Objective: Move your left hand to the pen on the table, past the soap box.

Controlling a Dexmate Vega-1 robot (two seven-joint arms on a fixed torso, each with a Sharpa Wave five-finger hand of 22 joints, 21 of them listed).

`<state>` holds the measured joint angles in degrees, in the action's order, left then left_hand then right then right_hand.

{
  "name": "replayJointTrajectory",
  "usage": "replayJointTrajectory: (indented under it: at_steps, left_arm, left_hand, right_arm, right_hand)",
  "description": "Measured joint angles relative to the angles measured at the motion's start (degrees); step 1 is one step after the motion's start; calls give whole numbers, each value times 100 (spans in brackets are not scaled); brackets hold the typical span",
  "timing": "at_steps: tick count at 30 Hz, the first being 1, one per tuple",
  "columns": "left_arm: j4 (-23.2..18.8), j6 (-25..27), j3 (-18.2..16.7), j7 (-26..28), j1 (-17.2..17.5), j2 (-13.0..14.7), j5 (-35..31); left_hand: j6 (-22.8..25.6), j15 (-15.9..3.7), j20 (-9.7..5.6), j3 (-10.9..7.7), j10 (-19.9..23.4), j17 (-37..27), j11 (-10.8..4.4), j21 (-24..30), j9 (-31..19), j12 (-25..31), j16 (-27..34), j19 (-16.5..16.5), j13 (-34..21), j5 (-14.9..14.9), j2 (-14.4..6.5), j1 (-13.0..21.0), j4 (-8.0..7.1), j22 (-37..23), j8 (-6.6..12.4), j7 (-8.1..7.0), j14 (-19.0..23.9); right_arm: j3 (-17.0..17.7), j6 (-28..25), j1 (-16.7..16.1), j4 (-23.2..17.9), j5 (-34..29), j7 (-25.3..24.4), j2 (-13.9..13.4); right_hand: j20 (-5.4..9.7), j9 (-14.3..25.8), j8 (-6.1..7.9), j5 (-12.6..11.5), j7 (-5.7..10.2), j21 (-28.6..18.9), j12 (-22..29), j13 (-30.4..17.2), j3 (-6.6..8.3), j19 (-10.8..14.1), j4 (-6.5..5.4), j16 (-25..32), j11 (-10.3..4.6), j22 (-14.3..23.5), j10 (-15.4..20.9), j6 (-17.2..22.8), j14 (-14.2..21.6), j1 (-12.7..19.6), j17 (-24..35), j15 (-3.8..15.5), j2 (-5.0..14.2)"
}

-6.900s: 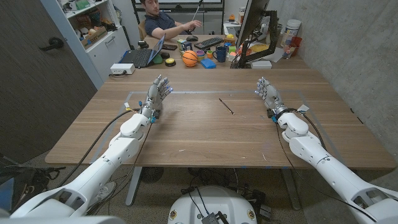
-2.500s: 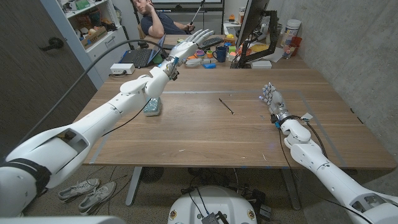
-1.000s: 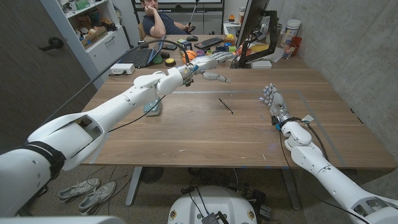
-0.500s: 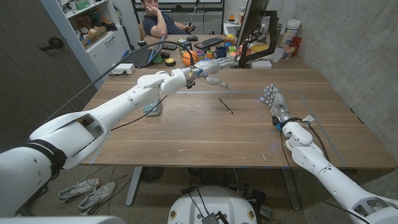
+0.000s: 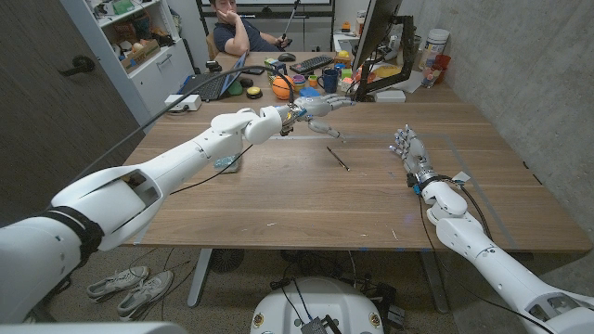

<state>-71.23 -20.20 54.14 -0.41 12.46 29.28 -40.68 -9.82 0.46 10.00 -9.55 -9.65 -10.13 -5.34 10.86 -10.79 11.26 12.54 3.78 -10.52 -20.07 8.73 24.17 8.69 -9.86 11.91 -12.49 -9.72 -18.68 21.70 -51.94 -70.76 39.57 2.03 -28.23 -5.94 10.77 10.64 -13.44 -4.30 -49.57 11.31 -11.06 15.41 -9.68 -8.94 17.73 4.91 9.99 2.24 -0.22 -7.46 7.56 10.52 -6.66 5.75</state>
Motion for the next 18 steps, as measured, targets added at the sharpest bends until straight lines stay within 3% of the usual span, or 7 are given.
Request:
replayJointTrajectory:
  at_steps: [9,18]
  left_arm:
    - [325,-158,124,-119,-86,-131,179]
    - [608,-303,238,-201,-169,-241,324]
  left_hand:
    - [0,-70,-149,41,-29,-1,-35,39,0,0,0,149,0,-39,-15,92,8,-1,0,0,15]
    - [0,-239,-285,120,-31,-1,-174,39,0,62,45,286,0,-72,-54,264,-37,-1,53,0,314]
  right_arm:
    - [-1,0,14,14,1,2,9]
    - [-14,-1,30,25,-6,-2,21]
  right_hand:
    - [0,0,0,0,0,22,0,0,-9,0,9,0,0,0,0,0,0,0,0,0,0]
    - [0,0,0,0,0,44,0,1,-39,0,-7,0,0,0,0,1,0,0,0,0,0]
